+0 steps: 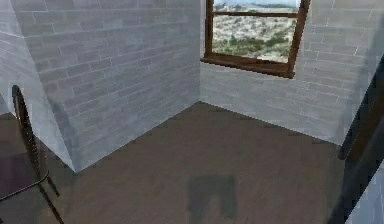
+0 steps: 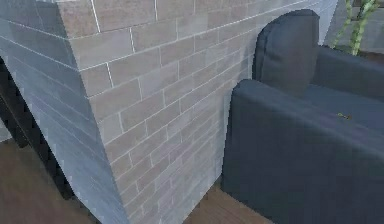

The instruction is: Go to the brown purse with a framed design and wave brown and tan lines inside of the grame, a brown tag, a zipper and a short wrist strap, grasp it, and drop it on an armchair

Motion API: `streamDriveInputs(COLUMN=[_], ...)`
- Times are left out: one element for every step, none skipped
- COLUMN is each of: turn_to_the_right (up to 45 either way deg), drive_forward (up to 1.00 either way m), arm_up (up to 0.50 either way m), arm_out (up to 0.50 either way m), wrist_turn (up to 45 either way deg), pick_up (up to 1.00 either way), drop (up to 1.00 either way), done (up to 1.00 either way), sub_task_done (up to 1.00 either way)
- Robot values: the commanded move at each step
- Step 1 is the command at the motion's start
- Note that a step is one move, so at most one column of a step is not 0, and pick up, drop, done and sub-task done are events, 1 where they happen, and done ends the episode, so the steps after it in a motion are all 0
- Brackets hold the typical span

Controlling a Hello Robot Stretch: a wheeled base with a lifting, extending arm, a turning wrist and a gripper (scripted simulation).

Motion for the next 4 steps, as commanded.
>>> streamDriveInputs(turn_to_the_right=[0.0,42.0,0.0,0.0], drive_forward=[0.35,0.0,0.9,0.3], arm_up=[0.0,0.0,0.0,0.0], arm_out=[0.0,0.0,0.0,0.0], wrist_turn=[0.0,0.0,0.0,0.0], pick_up=[0.0,0.0,0.0,0.0], drop=[0.0,0.0,0.0,0.0], done=[0.0,0.0,0.0,0.0], sub_task_done=[0.0,0.0,0.0,0.0])
